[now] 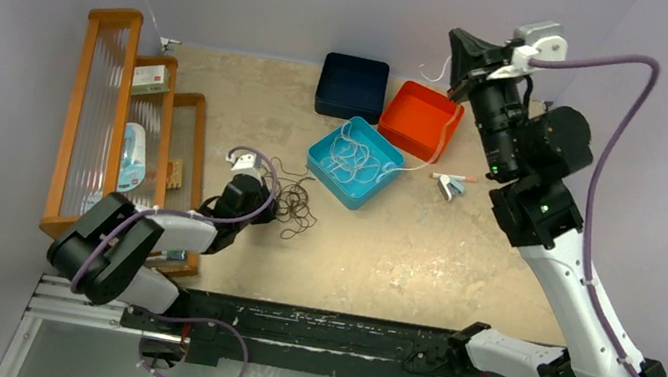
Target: Untangle the cables
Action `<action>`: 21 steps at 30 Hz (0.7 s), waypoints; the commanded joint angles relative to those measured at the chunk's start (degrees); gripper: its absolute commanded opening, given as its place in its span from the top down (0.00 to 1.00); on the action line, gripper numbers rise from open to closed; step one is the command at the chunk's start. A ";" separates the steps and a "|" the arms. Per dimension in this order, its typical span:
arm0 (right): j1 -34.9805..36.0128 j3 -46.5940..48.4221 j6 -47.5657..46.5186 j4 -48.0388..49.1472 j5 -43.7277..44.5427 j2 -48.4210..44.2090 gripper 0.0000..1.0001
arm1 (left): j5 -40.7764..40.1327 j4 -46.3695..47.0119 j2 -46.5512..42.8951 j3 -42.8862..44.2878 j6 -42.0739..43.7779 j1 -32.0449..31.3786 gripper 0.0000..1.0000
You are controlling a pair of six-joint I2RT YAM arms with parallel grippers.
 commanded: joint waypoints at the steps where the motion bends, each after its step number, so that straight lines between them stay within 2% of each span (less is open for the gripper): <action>1: -0.15 -1.39 1.28 -0.53 -1.98 0.19 1.00 | -3.36 -11.15 -7.27 -1.65 -0.51 0.08 1.00; 7: -0.16 -1.66 1.86 -1.52 -3.18 1.25 1.00 | -4.77 -19.88 -17.52 -2.47 -1.66 0.08 1.00; 12: -0.14 -2.09 1.99 -1.77 -3.85 2.22 1.00 | -5.03 -24.52 -22.16 1.03 -0.60 0.08 1.00; 19: -0.21 -1.11 2.28 -3.22 -4.35 4.44 1.00 | -7.52 -29.19 -26.49 6.65 0.64 0.08 0.68; 21: -0.25 -0.85 2.47 -3.61 -4.39 5.02 1.00 | -8.08 -30.35 -27.41 7.62 1.13 0.08 0.62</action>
